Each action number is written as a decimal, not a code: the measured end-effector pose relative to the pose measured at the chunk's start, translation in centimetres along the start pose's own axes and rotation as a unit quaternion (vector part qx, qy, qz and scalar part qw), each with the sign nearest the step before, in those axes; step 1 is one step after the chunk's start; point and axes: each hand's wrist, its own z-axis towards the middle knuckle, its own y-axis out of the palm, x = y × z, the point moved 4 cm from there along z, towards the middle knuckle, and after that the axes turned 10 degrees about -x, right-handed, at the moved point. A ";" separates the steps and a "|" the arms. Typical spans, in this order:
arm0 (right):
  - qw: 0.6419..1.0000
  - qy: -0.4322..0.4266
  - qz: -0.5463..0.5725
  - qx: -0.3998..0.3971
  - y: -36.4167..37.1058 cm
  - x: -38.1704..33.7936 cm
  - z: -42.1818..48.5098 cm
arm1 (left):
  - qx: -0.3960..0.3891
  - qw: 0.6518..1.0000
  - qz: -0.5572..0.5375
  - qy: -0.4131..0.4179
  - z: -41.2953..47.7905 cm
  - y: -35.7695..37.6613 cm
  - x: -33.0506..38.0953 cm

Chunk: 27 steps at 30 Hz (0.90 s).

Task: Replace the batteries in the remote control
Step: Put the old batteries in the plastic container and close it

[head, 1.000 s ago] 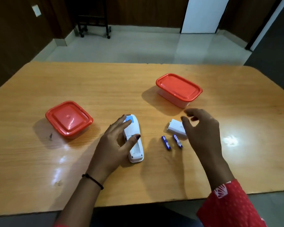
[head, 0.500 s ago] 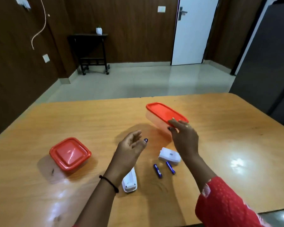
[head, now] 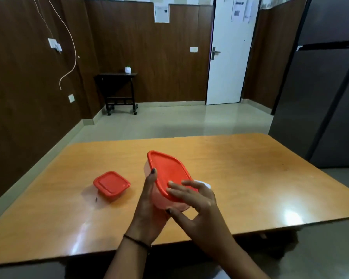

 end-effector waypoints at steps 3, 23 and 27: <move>0.997 -0.021 0.005 -0.074 -0.3 -0.1 -1.6 | -0.022 0.999 -0.045 0.002 -2.8 0.0 0.3; 0.960 -0.207 -0.072 -0.175 0.1 -5.0 -7.2 | -0.028 0.977 -0.211 -0.005 -14.1 0.7 -3.1; 0.978 -0.154 0.008 -0.141 -0.1 -4.6 -7.4 | 0.009 0.971 -0.237 0.022 -13.9 1.3 -4.3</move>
